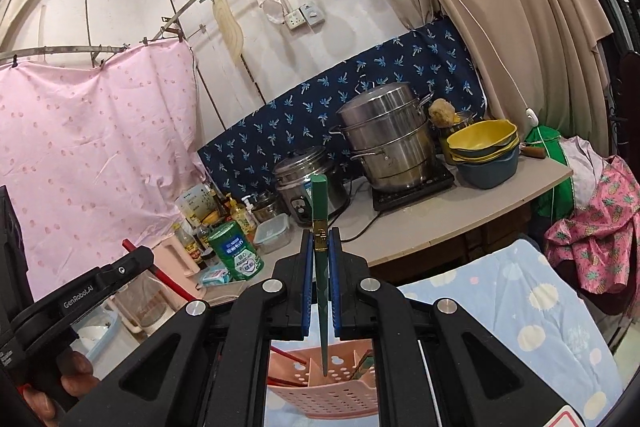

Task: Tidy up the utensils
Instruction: 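Lift and carry both held chopsticks over the pink basket, then open both tools to drop the chopsticks into the basket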

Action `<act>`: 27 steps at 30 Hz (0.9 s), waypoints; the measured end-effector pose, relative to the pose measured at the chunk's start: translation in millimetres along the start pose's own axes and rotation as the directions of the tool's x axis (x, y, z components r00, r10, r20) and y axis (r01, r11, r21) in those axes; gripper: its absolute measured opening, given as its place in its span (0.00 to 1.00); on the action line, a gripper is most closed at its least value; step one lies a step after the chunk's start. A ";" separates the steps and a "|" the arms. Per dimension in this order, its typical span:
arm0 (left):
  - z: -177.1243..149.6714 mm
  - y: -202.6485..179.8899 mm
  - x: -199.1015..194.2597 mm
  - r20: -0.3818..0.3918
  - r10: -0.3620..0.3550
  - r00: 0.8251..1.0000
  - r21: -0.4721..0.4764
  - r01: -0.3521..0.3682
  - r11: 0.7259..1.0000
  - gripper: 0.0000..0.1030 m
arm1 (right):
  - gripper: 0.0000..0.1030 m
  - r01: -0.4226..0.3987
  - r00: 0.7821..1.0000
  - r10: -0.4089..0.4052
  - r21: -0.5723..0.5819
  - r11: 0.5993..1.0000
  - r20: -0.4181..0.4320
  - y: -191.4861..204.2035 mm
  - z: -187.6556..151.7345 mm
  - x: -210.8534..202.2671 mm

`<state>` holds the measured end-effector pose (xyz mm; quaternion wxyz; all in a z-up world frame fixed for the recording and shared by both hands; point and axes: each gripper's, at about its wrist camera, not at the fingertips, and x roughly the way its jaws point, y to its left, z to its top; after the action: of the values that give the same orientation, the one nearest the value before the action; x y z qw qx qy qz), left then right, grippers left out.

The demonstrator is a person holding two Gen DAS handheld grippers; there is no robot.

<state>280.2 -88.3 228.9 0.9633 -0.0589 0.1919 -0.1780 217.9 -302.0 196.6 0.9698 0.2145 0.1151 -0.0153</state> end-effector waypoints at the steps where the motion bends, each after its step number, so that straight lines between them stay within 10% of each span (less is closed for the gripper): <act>1: -2.5 1.4 5.6 -0.011 0.002 1.000 -0.002 -0.002 1.000 0.07 | 0.07 0.003 1.000 -0.003 -0.002 1.000 -0.009 0.2 -1.5 6.1; 27: -41.2 16.9 55.7 -0.139 0.065 0.988 0.004 -0.066 0.998 0.17 | 0.19 0.086 0.982 -0.090 -0.032 0.996 -0.168 -16.9 -57.8 72.2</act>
<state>317.6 -94.8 168.5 0.9529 -0.0405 0.2607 -0.1498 274.3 -291.6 122.2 0.9575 0.1977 0.2063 -0.0384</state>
